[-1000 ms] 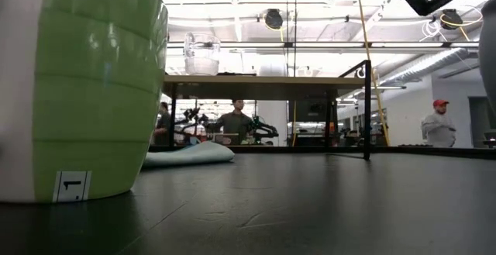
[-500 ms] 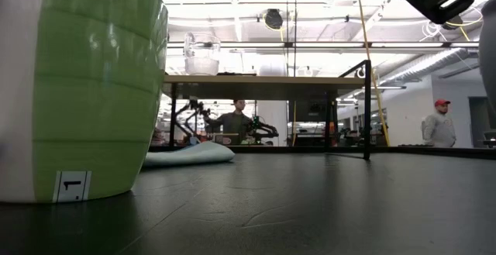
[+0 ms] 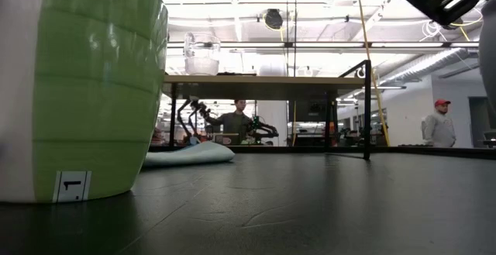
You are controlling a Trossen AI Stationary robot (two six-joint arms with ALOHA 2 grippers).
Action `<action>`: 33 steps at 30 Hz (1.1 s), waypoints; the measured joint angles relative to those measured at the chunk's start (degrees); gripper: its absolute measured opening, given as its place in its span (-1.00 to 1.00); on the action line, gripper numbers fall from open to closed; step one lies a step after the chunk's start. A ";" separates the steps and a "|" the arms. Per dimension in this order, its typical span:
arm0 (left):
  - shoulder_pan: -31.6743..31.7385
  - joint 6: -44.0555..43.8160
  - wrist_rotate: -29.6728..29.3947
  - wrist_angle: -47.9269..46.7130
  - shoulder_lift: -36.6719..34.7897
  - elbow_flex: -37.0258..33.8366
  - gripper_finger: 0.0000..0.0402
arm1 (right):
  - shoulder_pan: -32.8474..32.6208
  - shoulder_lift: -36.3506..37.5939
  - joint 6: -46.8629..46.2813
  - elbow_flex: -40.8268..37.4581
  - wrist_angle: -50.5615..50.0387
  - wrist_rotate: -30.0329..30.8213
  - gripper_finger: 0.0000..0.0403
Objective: Stack small to large cups/mugs on shelf
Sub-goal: Put the gray mug on the shelf
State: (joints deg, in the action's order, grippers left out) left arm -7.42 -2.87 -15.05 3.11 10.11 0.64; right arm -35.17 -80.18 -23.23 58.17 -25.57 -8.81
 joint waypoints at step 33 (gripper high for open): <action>0.00 0.00 -0.04 -0.02 0.00 0.00 -0.87 | 1.52 -3.67 -1.67 -4.89 8.33 -0.45 -0.24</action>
State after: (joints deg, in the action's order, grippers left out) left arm -7.42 -2.87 -15.09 3.09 10.11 0.64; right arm -33.65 -83.85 -24.91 53.28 -17.23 -9.26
